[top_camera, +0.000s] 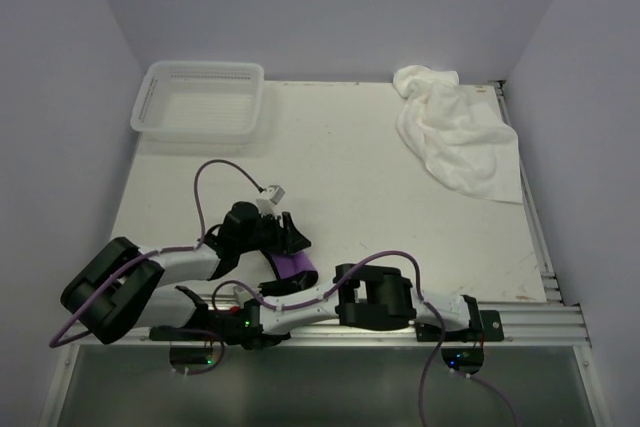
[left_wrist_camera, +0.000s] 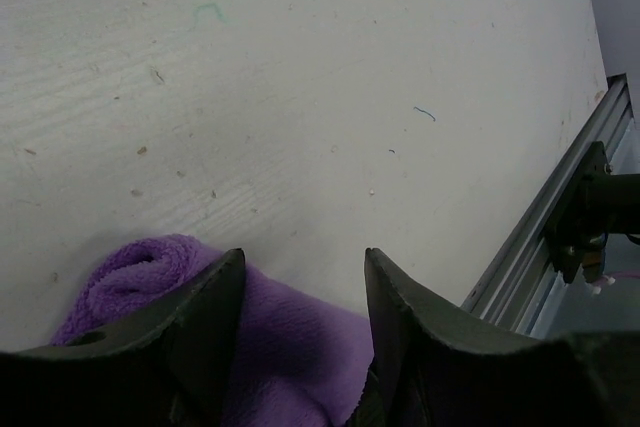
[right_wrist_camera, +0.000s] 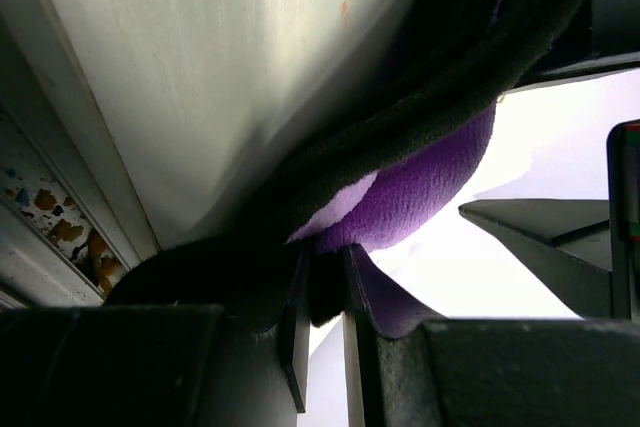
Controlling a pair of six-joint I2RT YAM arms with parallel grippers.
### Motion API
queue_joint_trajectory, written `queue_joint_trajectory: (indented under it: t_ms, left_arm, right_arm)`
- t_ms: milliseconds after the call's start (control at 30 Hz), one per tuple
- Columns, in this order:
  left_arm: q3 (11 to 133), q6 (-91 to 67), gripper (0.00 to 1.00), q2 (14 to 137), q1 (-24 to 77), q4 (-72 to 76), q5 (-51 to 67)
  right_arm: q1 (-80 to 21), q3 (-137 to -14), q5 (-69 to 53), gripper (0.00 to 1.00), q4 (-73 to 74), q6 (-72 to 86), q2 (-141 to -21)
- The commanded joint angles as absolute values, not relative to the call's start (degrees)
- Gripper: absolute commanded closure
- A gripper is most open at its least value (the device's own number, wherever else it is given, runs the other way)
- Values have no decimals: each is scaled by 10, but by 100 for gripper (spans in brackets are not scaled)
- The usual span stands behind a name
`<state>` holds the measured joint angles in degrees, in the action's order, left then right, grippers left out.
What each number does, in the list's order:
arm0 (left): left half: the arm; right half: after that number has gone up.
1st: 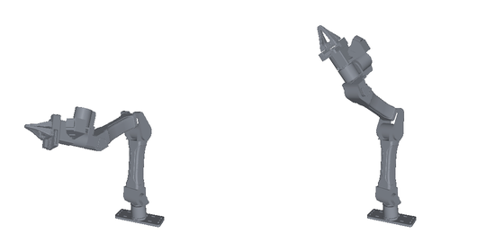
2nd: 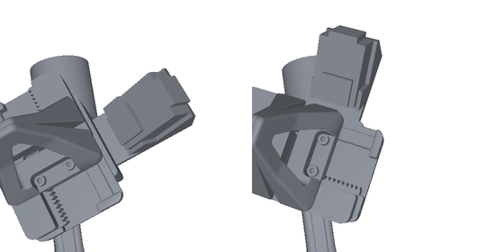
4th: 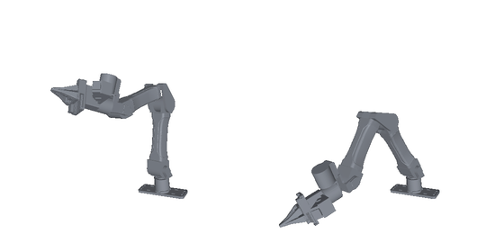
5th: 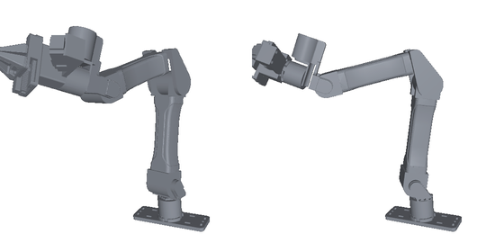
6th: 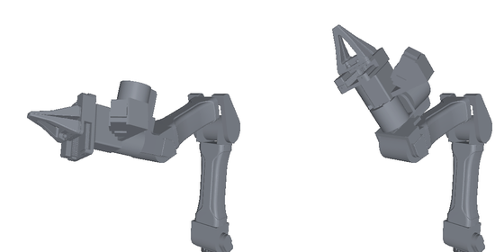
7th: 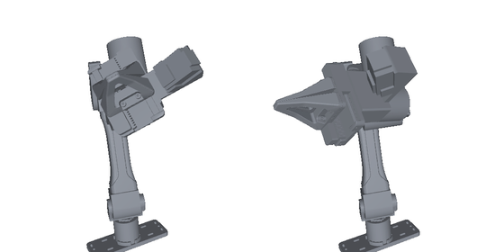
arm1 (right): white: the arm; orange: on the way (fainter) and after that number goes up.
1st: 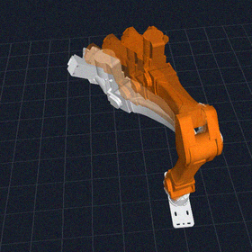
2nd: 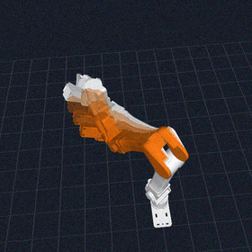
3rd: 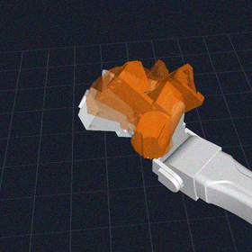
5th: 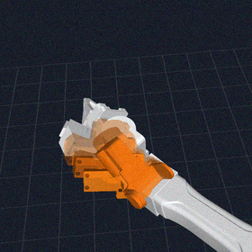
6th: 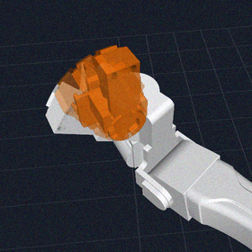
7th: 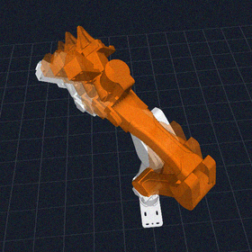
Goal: Roll the towels
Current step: Roll the towel
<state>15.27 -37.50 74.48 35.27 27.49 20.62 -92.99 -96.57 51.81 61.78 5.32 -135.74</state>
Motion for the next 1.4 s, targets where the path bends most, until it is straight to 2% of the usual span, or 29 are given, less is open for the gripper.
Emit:
queue_joint_trajectory:
  t_ms: [0, 33, 133, 233, 333, 467, 800, 1000, 1100, 1233, 1367]
  left_arm:
    - [113, -390, 44, 771, 353, 282, 193]
    - [113, -393, 44, 776, 353, 286, 188]
    - [97, -406, 44, 804, 353, 325, 173]
    - [72, -419, 45, 837, 353, 366, 155]
    - [63, -429, 45, 868, 353, 405, 150]
    - [53, -431, 46, 894, 353, 439, 144]
    - [47, -432, 48, 906, 355, 453, 134]
    - [44, -432, 48, 900, 360, 452, 124]
    - [42, -432, 48, 899, 362, 452, 120]
    - [38, -434, 48, 895, 365, 452, 115]
    - [35, -436, 48, 886, 366, 447, 110]
  right_arm:
    - [-939, -945, 341, 100, 552, 96, -1391]
    - [-939, -944, 341, 100, 550, 96, -1390]
    - [-938, -932, 355, 90, 538, 108, -1362]
    - [-938, -913, 367, 70, 520, 131, -1311]
    - [-937, -883, 374, 63, 494, 162, -1250]
    - [-936, -843, 380, 58, 466, 206, -1177]
    - [-937, -716, 372, 55, 389, 293, -990]
    - [-925, -622, 328, 50, 266, 313, -840]
    - [-883, -565, 290, 49, 222, 352, -780]
    - [-796, -459, 187, 49, 74, 447, -716]
    - [-728, -403, 123, 49, 4, 499, -715]
